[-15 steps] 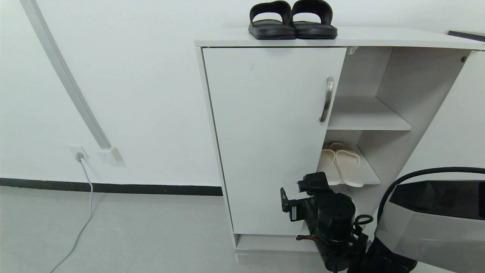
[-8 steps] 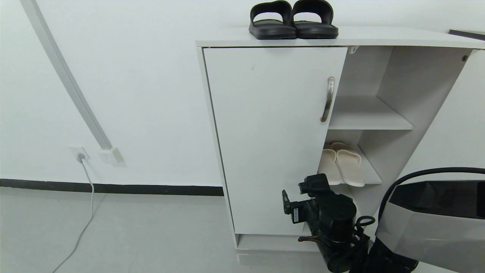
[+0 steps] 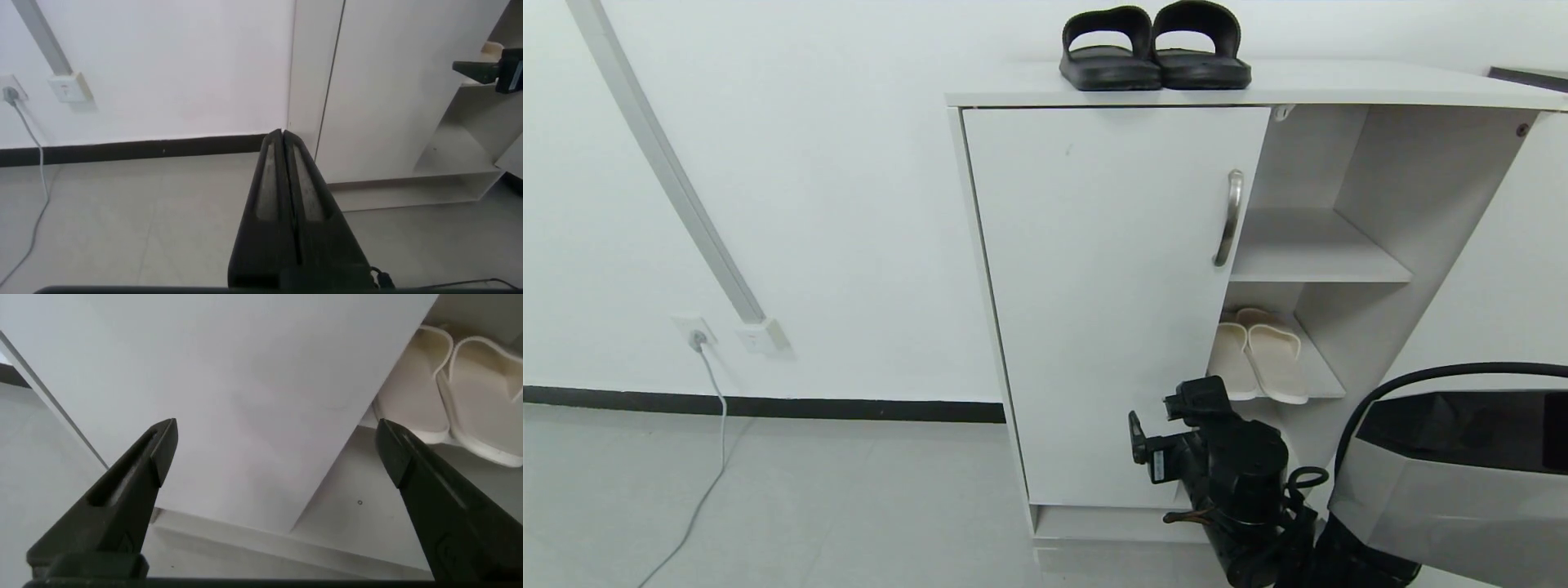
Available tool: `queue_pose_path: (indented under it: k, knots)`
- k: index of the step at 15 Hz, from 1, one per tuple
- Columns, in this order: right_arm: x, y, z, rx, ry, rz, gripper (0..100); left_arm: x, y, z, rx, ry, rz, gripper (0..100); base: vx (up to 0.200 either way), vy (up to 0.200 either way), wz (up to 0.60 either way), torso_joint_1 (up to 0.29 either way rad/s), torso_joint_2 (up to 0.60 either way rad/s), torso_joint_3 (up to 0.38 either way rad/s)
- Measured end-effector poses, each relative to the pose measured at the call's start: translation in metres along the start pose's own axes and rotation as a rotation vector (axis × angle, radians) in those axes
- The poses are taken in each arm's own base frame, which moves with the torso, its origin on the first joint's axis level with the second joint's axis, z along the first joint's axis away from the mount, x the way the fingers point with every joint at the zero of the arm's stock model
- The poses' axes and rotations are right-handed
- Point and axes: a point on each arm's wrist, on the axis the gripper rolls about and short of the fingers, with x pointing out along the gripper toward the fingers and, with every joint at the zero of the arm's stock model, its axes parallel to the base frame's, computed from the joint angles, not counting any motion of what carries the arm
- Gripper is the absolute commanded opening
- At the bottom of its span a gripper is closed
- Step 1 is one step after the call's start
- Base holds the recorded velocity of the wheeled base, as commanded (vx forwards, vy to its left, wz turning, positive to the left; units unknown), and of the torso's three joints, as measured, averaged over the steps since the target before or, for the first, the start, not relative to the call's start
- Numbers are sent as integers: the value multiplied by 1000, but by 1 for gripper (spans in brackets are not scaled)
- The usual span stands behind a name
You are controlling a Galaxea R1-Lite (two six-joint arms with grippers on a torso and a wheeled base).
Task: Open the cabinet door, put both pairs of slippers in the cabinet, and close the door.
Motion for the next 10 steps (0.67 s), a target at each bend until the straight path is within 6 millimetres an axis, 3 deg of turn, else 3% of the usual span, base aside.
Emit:
queue_pose_path:
  k: [2,10]
  knots:
    - [0,0,0,0,1,0,100,0,0,0,0,2,-1,0,0,0,0,22,-168,-352]
    - [0,0,-1,-2,2,0,100,0,0,0,0,-1,0,0,0,0,0,88,-488,-354]
